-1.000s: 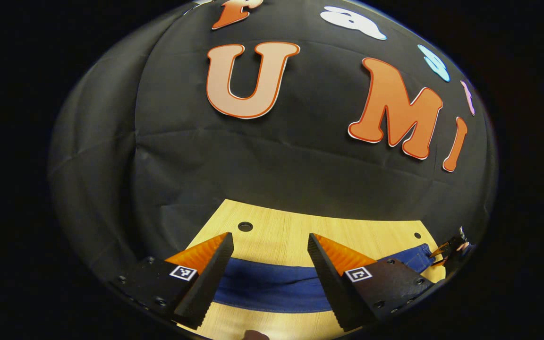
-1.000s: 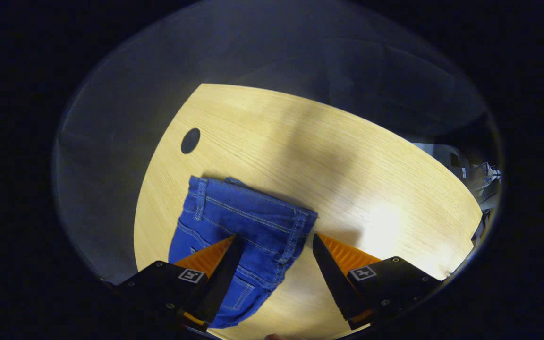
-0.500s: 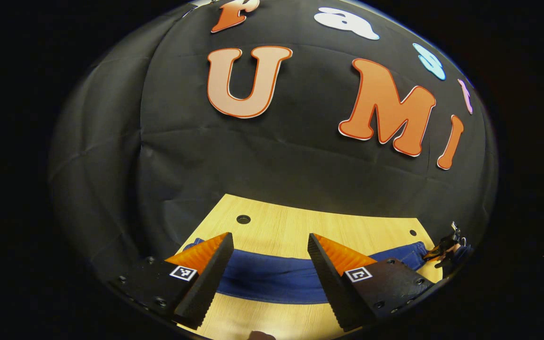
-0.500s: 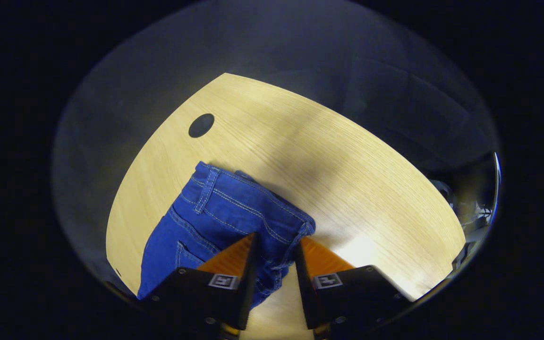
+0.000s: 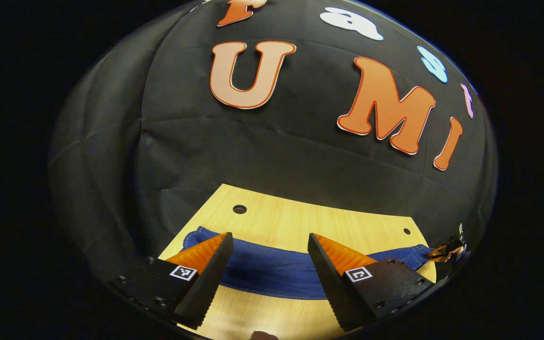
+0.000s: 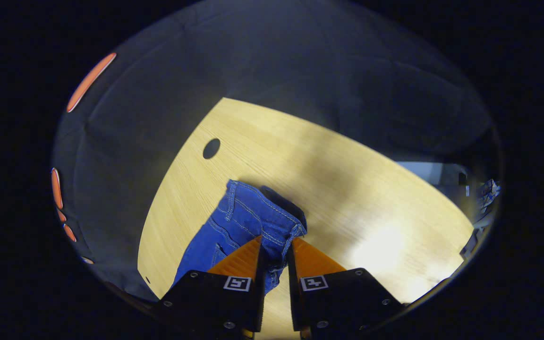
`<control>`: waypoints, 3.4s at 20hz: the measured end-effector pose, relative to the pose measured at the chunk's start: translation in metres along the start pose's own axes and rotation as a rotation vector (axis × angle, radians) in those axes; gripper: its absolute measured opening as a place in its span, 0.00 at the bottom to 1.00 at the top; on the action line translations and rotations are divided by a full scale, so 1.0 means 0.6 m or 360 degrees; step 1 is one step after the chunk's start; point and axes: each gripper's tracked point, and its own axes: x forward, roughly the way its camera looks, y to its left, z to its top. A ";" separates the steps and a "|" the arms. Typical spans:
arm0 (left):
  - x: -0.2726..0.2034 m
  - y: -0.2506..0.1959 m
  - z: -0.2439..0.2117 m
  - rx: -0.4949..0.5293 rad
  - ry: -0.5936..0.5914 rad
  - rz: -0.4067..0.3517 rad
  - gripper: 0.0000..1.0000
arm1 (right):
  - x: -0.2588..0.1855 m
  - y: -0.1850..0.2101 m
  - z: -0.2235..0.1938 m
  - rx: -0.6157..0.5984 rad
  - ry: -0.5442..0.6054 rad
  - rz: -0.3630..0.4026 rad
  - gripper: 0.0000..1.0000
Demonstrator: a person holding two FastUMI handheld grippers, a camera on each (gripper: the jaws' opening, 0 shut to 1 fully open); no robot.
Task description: Grasp the waist and the cuffs of the jeans and fold them to make the two legs overlap; first hold the waist and fold one-third of the jeans toward the cuffs, then hold the cuffs and fold the remaining one-third in the same direction to finish folding.
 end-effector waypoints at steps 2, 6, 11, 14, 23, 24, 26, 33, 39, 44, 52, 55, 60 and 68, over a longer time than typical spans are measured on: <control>0.001 -0.002 -0.001 -0.0003 0.0007 -0.0020 0.98 | -0.023 0.018 0.011 0.0010 -0.0045 0.0066 0.24; 0.006 -0.007 -0.009 -0.0014 0.0016 -0.0056 0.98 | -0.108 0.063 0.020 -0.0113 -0.0173 0.0231 0.24; 0.005 -0.003 -0.017 -0.0051 0.0026 -0.0083 0.98 | -0.210 0.194 -0.004 -0.0373 -0.0323 0.0438 0.23; 0.004 0.017 -0.018 -0.0074 0.0019 -0.0081 0.98 | -0.267 0.273 -0.040 -0.0543 -0.0348 0.0548 0.23; 0.000 0.083 -0.035 -0.0197 0.0025 -0.0045 0.98 | -0.283 0.446 -0.218 -0.0856 -0.0220 0.0751 0.23; -0.001 0.090 -0.038 -0.0200 0.0034 -0.0040 0.98 | -0.278 0.458 -0.241 -0.0908 -0.0197 0.0744 0.23; 0.000 0.103 -0.043 -0.0213 0.0037 -0.0027 0.98 | -0.272 0.482 -0.288 -0.0976 -0.0141 0.0771 0.23; 0.006 0.143 -0.072 -0.0310 0.0095 0.0018 0.98 | -0.257 0.558 -0.473 -0.1128 0.0145 0.0918 0.19; 0.045 0.168 -0.139 -0.0470 0.0291 0.0049 0.98 | -0.262 0.563 -0.461 -0.1225 -0.0051 0.0834 0.17; 0.096 0.207 -0.216 -0.0967 0.0534 0.0071 0.98 | -0.292 0.511 -0.369 -0.1231 -0.0252 0.0700 0.17; 0.177 0.302 -0.342 -0.1409 0.0795 0.0247 0.98 | -0.364 0.495 -0.285 -0.1023 -0.0427 0.0633 0.17; 0.199 0.331 -0.354 -0.1495 0.0798 0.0270 0.98 | -0.384 0.502 -0.280 -0.0908 -0.0408 0.0672 0.17; 0.229 0.334 -0.333 -0.1549 0.0807 0.0244 0.93 | -0.396 0.502 -0.300 -0.0860 -0.0338 0.0700 0.17; 0.259 0.330 -0.335 -0.1381 0.0927 0.0341 0.79 | -0.392 0.488 -0.348 -0.0960 -0.0206 0.0703 0.17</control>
